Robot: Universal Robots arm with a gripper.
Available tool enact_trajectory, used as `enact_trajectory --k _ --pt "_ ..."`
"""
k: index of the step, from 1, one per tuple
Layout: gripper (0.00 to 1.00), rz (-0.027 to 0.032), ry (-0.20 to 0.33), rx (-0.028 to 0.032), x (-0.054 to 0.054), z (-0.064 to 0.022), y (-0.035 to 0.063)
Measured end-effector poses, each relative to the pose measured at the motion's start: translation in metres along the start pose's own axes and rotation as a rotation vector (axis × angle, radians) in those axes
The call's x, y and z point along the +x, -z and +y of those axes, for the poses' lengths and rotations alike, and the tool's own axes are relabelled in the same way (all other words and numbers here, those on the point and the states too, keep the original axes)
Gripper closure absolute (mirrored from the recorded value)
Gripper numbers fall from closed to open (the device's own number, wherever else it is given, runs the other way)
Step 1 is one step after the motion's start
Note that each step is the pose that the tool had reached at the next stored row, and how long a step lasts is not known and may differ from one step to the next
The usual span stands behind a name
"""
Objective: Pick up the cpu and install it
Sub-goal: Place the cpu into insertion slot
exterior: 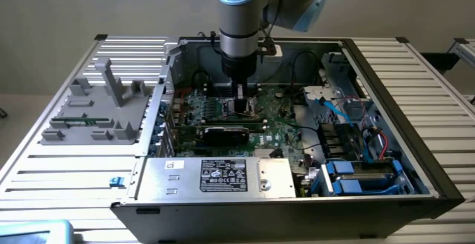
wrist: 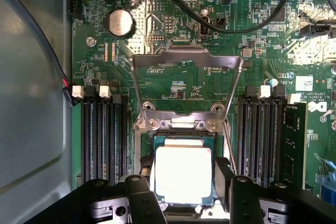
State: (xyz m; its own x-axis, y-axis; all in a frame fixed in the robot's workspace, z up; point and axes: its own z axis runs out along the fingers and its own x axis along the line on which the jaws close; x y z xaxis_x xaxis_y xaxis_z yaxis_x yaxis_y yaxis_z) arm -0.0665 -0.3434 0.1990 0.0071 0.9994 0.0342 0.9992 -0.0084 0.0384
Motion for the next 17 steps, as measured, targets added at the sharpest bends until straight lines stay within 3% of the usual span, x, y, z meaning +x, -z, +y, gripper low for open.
enact_trajectory --k 17 --pt "0.46 -0.0003 0.0 -0.0021 0.0001 -0.0006 -0.0011"
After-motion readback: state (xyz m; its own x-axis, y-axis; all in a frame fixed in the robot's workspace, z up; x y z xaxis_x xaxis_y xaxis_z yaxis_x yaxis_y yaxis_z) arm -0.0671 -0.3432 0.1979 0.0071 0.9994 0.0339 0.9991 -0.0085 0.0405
